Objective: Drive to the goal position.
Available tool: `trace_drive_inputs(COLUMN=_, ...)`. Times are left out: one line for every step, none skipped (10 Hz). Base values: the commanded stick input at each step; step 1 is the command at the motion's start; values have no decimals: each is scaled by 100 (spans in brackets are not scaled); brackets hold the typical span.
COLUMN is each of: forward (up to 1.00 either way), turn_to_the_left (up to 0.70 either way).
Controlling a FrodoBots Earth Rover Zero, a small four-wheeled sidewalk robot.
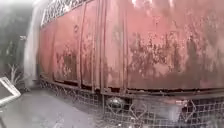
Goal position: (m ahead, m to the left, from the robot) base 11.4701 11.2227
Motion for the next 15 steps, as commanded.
trace_drive_inputs(forward=0, turn_to_the_left=45)
trace_drive_inputs(forward=0, turn_to_the_left=45)
trace_drive_inputs(forward=0, turn_to_the_left=45)
trace_drive_inputs(forward=0, turn_to_the_left=45)
trace_drive_inputs(forward=0, turn_to_the_left=45)
trace_drive_inputs(forward=0, turn_to_the_left=45)
trace_drive_inputs(forward=0, turn_to_the_left=45)
trace_drive_inputs(forward=0, turn_to_the_left=45)
trace_drive_inputs(forward=0, turn_to_the_left=45)
trace_drive_inputs(forward=0, turn_to_the_left=45)
trace_drive_inputs(forward=0, turn_to_the_left=45)
trace_drive_inputs(forward=0, turn_to_the_left=45)
trace_drive_inputs(forward=0, turn_to_the_left=45)
trace_drive_inputs(forward=0, turn_to_the_left=45)
trace_drive_inputs(forward=0, turn_to_the_left=45)
